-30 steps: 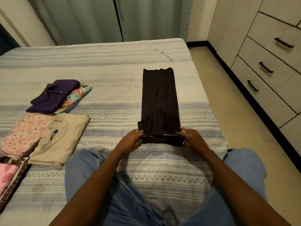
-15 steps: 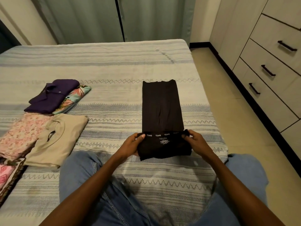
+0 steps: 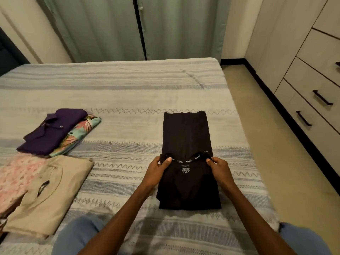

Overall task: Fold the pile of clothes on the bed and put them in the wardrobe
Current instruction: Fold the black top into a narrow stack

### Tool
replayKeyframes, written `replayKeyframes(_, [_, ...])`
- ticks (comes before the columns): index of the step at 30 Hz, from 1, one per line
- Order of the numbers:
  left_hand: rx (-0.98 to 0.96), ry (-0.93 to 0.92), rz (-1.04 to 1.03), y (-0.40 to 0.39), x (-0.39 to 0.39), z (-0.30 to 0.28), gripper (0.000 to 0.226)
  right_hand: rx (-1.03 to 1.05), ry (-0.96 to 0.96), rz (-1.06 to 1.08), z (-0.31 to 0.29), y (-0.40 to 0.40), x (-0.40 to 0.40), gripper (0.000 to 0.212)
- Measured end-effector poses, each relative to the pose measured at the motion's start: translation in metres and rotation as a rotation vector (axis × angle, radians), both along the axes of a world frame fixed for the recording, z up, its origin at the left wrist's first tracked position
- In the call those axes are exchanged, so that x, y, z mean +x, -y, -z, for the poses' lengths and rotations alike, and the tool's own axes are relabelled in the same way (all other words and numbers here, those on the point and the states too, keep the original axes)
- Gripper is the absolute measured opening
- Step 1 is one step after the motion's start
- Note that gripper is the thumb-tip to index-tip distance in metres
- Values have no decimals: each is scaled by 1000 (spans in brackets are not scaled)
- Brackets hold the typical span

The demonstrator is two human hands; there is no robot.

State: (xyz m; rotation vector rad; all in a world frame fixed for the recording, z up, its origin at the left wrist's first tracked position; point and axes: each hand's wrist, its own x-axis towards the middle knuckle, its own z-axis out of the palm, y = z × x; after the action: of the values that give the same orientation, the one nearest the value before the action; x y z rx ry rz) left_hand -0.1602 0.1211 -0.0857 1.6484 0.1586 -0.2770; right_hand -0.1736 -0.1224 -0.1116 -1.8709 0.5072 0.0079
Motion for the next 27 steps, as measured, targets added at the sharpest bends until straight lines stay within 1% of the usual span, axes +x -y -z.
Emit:
replayKeyframes(3, [-24,-1,21,4,35,2,26,-23,8,43,2,6,28,23])
replayKeyframes(7, [131,90,-17,12,101,7,30,-86,30,83,-2,14,80,25])
replayKeyframes(10, [216,169,-73,22,153,1,29,-135,70,114,-17,19,125,22])
replayKeyframes(14, [321,256,-107,33,219,2,27,-222,91,106,-22,25,185,29])
replayKeyframes(17, [375,282,-109,41,261,11,26,-302,50,70,-10,32,229,33])
replayKeyframes(21, [457,257,-84,47,299,30,28,-434,-24,4,11,42,262,36])
replayKeyframes(22, [495,236,-74,47,308,36,29,-476,-48,-4,17,45,269,37])
replayKeyframes(25, [694,183,-45,46,320,50,29,-558,-125,-31,25,46,277,37])
replayKeyframes(27, [735,182,-65,47,322,53,28,-568,-127,-36,26,45,278,37])
